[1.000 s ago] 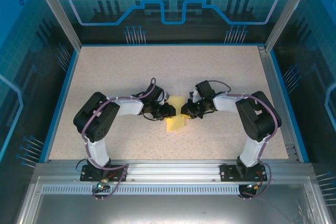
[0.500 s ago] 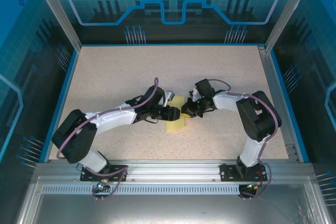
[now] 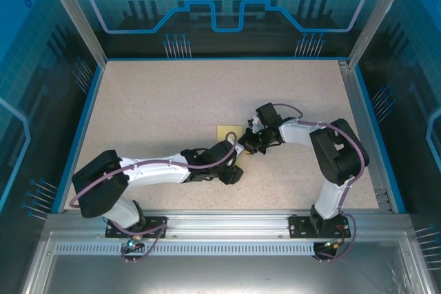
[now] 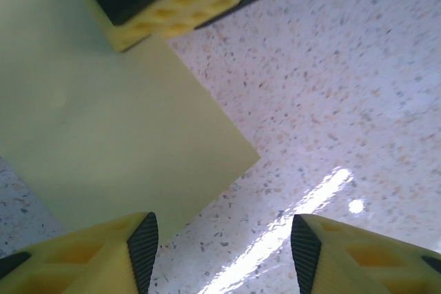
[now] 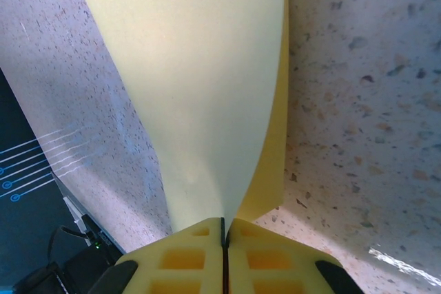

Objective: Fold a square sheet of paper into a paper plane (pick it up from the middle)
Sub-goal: Third fold the triangle at the center of the table.

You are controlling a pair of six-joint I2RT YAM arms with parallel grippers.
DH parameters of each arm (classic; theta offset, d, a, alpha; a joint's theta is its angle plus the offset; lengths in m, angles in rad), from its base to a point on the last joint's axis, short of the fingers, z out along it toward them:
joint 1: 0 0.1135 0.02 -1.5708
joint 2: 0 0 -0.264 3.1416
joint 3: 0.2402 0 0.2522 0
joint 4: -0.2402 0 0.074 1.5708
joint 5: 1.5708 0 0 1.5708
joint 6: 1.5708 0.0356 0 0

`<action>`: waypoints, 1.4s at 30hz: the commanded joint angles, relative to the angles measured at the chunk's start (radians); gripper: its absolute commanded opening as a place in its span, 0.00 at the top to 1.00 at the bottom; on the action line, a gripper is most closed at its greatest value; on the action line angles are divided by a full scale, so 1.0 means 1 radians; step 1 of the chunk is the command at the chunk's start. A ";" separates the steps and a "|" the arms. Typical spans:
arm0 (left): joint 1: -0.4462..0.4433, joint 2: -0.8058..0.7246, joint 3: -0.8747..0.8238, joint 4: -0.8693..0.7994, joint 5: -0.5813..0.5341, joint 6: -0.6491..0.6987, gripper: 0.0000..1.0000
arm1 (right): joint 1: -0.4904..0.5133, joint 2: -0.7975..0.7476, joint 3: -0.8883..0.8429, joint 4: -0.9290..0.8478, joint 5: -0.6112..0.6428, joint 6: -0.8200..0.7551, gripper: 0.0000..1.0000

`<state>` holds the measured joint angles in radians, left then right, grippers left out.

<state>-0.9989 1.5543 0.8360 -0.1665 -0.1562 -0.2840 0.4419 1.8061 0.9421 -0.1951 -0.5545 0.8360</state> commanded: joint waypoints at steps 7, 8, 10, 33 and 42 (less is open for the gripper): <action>-0.053 0.119 0.112 -0.046 -0.182 0.079 0.41 | -0.015 0.012 0.021 -0.041 -0.019 -0.014 0.92; -0.055 0.128 0.118 -0.047 -0.200 0.079 0.41 | -0.015 0.011 0.022 -0.043 -0.018 -0.014 0.92; -0.057 0.136 0.124 -0.047 -0.221 0.083 0.44 | -0.017 0.010 0.022 -0.045 -0.018 -0.015 0.92; 0.020 0.040 0.084 -0.022 -0.068 0.019 1.00 | -0.033 -0.018 0.018 -0.061 -0.012 -0.036 0.83; 0.107 0.015 0.036 0.005 0.126 -0.004 1.00 | -0.111 -0.135 0.007 -0.129 0.049 -0.101 0.62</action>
<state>-0.9070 1.5997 0.8925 -0.1780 -0.1280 -0.2638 0.3553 1.7248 0.9443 -0.2718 -0.5289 0.7742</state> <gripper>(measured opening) 0.049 0.373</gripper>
